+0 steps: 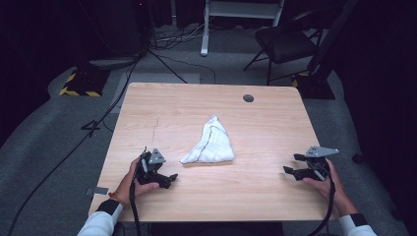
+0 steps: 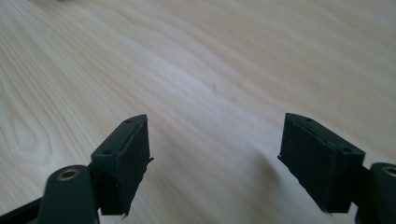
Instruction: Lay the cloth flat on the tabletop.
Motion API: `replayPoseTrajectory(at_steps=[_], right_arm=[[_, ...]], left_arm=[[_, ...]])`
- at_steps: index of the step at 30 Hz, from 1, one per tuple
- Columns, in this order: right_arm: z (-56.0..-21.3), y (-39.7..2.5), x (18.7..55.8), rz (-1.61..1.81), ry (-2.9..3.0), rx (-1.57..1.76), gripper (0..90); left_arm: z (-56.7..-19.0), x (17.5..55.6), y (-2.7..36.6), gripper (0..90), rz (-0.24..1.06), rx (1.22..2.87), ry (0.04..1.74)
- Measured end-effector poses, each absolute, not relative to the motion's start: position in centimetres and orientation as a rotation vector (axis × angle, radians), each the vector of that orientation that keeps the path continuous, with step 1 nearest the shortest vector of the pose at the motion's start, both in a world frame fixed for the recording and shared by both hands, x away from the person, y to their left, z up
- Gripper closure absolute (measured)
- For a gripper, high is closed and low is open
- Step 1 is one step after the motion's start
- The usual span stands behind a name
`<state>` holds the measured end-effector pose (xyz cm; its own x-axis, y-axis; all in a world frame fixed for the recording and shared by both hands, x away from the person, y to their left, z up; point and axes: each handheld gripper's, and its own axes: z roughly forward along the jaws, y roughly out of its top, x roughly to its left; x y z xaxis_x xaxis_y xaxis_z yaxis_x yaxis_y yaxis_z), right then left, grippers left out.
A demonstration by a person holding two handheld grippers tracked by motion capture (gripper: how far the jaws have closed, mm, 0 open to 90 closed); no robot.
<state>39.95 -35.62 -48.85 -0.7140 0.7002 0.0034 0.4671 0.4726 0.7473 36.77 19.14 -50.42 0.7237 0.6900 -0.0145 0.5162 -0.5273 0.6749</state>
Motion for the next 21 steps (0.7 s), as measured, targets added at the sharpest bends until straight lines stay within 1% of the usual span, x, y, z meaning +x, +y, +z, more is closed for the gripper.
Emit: replayPoseTrajectory(at_steps=[2,5,11,14,18,19,21], right_arm=[[-48.3,-34.3,40.6,1.118,2.443,0.950,27.0],[-47.3,-31.9,41.6,1.147,2.461,0.879,27.4],[-45.7,-25.5,43.2,1.198,2.495,0.747,29.3],[-45.7,-22.6,43.7,1.211,2.517,0.694,32.0],[-46.2,-19.6,44.1,1.227,2.537,0.666,39.1],[-46.3,-19.0,44.1,1.215,2.543,0.647,40.7],[-46.7,-17.9,44.1,1.199,2.552,0.617,44.1]], left_arm=[[-50.4,36.9,18.7,8.3,0.327,2.250,0.890],[-50.3,37.2,17.7,14.7,0.325,2.250,0.856],[-50.3,37.8,16.2,14.8,0.312,2.261,0.821],[-50.3,38.2,15.2,14.8,0.306,2.263,0.815],[-50.3,38.5,14.0,15.1,0.295,2.270,0.787],[-50.3,38.5,13.8,16.0,0.294,2.271,0.775],[-50.3,38.4,13.5,21.3,0.294,2.263,0.758]])
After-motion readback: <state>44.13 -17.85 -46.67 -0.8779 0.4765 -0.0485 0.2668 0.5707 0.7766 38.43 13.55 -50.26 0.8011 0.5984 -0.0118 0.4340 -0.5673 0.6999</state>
